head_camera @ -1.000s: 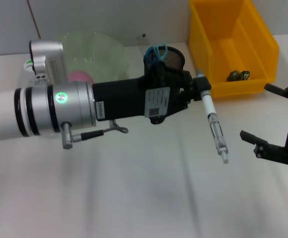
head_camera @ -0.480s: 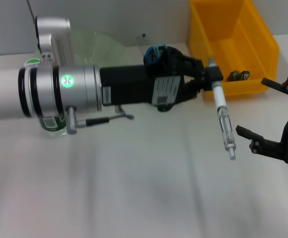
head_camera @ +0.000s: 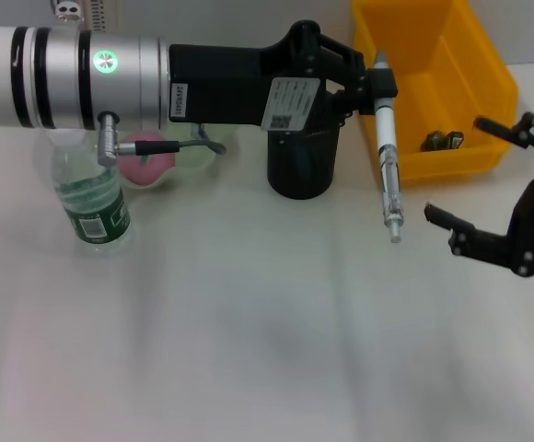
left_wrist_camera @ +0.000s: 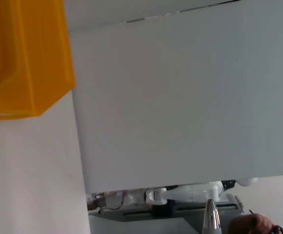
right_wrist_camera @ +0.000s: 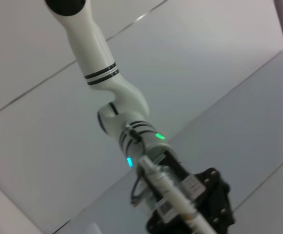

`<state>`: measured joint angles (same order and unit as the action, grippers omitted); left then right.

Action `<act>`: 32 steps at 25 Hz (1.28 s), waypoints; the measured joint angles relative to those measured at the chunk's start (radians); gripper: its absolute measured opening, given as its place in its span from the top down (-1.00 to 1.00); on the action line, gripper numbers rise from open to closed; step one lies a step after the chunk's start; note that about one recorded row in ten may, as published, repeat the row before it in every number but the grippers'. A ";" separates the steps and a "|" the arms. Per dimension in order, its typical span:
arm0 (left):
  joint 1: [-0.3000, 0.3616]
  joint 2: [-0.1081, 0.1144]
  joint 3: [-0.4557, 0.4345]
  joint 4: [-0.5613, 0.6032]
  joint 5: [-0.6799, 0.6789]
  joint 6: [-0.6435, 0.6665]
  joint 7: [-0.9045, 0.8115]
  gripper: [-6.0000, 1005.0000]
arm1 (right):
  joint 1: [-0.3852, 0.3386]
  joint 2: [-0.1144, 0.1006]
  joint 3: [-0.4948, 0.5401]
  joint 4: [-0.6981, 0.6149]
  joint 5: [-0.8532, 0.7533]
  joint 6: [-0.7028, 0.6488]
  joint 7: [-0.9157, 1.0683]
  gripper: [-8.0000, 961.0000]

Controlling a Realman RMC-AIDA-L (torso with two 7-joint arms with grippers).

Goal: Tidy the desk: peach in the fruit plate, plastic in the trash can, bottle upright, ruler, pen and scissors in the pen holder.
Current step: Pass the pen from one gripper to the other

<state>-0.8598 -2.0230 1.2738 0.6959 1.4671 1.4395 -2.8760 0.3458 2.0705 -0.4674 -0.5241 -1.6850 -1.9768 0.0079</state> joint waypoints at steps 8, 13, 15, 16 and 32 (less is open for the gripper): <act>-0.042 0.012 -0.045 -0.033 0.039 0.009 -0.001 0.70 | 0.029 0.005 -0.016 0.006 0.012 -0.004 -0.034 -0.69; -0.055 0.015 -0.057 -0.047 0.039 0.013 -0.002 0.70 | 0.045 0.006 -0.039 0.029 0.012 -0.004 -0.109 -0.69; -0.058 0.016 -0.060 -0.049 0.039 0.014 -0.003 0.70 | 0.051 0.007 -0.050 0.035 0.012 -0.001 -0.141 -0.69; -0.060 0.016 -0.062 -0.049 0.039 0.014 -0.003 0.70 | 0.054 0.008 -0.052 0.036 0.012 -0.001 -0.148 -0.69; -0.062 0.015 -0.065 -0.049 0.039 0.016 -0.003 0.70 | 0.097 0.009 -0.053 0.068 0.012 0.003 -0.194 -0.69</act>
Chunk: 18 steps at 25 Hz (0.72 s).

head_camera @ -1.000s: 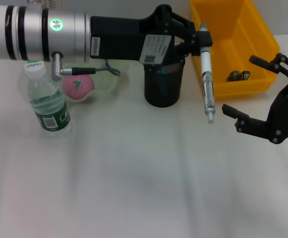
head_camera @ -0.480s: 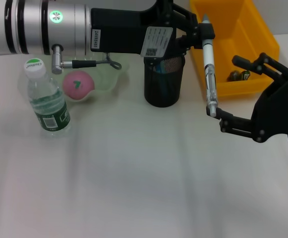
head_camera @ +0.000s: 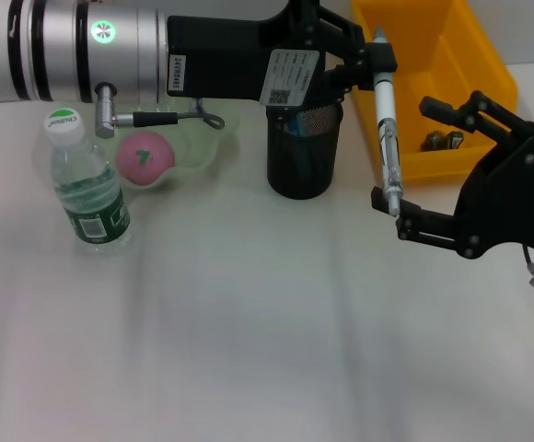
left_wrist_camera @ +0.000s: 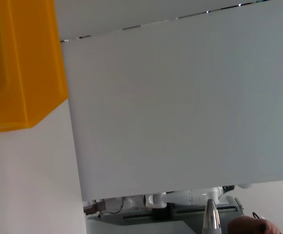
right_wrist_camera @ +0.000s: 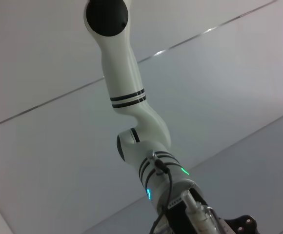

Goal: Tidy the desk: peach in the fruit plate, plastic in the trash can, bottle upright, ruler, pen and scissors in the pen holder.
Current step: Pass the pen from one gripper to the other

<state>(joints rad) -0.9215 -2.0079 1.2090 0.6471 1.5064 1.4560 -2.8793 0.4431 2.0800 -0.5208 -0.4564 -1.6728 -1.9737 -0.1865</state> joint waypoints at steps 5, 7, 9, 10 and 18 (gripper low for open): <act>-0.001 0.000 -0.001 -0.007 0.000 -0.003 0.000 0.70 | 0.007 0.001 0.000 0.029 0.000 0.000 -0.069 -0.69; -0.002 0.000 -0.002 -0.011 0.000 -0.003 0.000 0.70 | 0.009 0.001 0.000 0.037 0.000 0.000 -0.088 -0.69; -0.002 0.000 -0.002 -0.011 0.000 -0.003 0.000 0.70 | 0.013 0.001 0.000 0.043 0.000 0.000 -0.103 -0.69; -0.003 0.000 -0.002 -0.013 0.000 -0.003 0.000 0.70 | 0.017 0.001 0.004 0.043 0.000 -0.001 -0.107 -0.69; -0.002 0.000 -0.004 -0.013 0.000 -0.003 0.000 0.70 | 0.026 0.003 0.009 0.043 0.000 0.004 -0.189 -0.69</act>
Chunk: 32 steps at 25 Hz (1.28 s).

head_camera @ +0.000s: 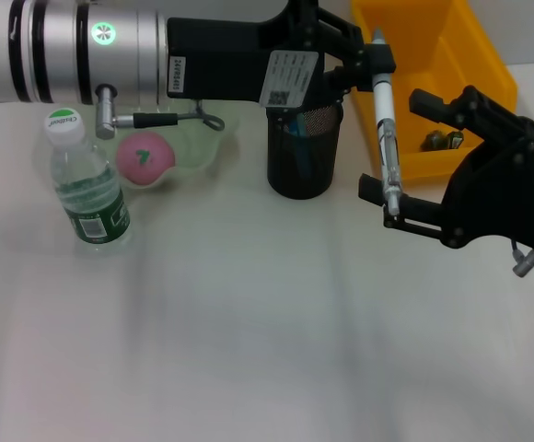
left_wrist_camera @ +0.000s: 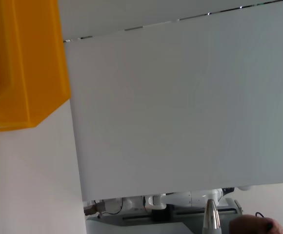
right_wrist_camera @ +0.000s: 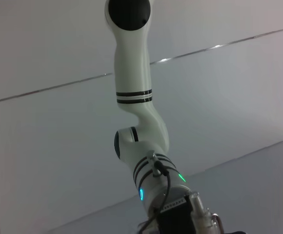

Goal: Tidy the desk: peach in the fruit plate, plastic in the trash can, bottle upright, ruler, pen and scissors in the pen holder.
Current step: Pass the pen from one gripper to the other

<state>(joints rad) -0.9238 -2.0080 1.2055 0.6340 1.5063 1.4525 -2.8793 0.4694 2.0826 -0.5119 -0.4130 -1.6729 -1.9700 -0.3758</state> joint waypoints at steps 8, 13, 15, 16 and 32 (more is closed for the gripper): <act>0.002 0.001 -0.006 0.001 0.000 0.000 0.000 0.70 | 0.008 -0.001 -0.009 -0.001 0.011 0.011 -0.078 -0.69; -0.002 0.002 -0.020 0.001 0.013 -0.001 0.000 0.70 | 0.012 -0.001 -0.010 0.005 0.011 0.012 -0.110 -0.69; -0.003 0.002 -0.024 0.001 0.017 -0.001 0.000 0.70 | 0.015 -0.001 -0.010 0.024 0.012 0.014 -0.150 -0.69; -0.004 0.002 -0.026 0.001 0.019 -0.001 0.000 0.70 | 0.016 0.000 -0.010 0.037 0.012 0.016 -0.175 -0.69; 0.007 0.002 -0.027 -0.001 0.023 0.001 0.000 0.69 | 0.029 0.000 -0.009 0.080 0.012 0.014 -0.262 -0.61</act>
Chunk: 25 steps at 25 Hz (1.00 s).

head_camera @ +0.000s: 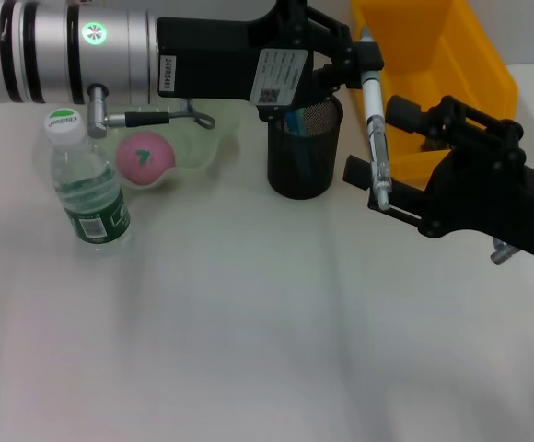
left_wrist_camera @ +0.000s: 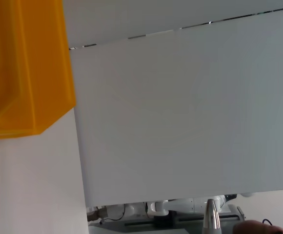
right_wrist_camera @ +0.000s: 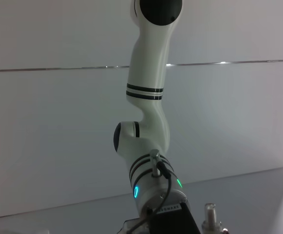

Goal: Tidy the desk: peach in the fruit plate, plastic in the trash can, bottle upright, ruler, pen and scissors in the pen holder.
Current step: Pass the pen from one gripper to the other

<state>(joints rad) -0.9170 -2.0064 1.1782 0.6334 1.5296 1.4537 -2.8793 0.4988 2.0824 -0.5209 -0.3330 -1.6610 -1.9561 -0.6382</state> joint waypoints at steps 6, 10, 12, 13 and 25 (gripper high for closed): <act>0.001 0.000 0.004 0.000 0.000 0.001 0.000 0.69 | 0.000 0.001 -0.001 0.000 -0.001 -0.002 -0.020 -0.20; 0.001 0.000 0.005 0.000 0.000 0.004 0.000 0.69 | -0.002 0.001 -0.001 0.001 -0.005 -0.003 -0.048 0.03; 0.001 0.000 0.005 0.000 0.000 0.005 0.000 0.69 | -0.002 0.001 -0.001 0.001 -0.005 -0.003 -0.050 0.13; 0.001 0.000 0.004 0.000 0.000 0.005 0.000 0.69 | -0.002 0.001 -0.002 0.001 -0.005 -0.003 -0.051 0.12; -0.003 0.000 -0.006 -0.009 0.026 0.009 0.000 0.69 | -0.003 0.001 -0.014 0.003 -0.008 0.001 -0.079 0.13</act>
<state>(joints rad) -0.9203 -2.0064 1.1719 0.6245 1.5556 1.4628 -2.8793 0.4954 2.0830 -0.5353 -0.3297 -1.6687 -1.9550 -0.7176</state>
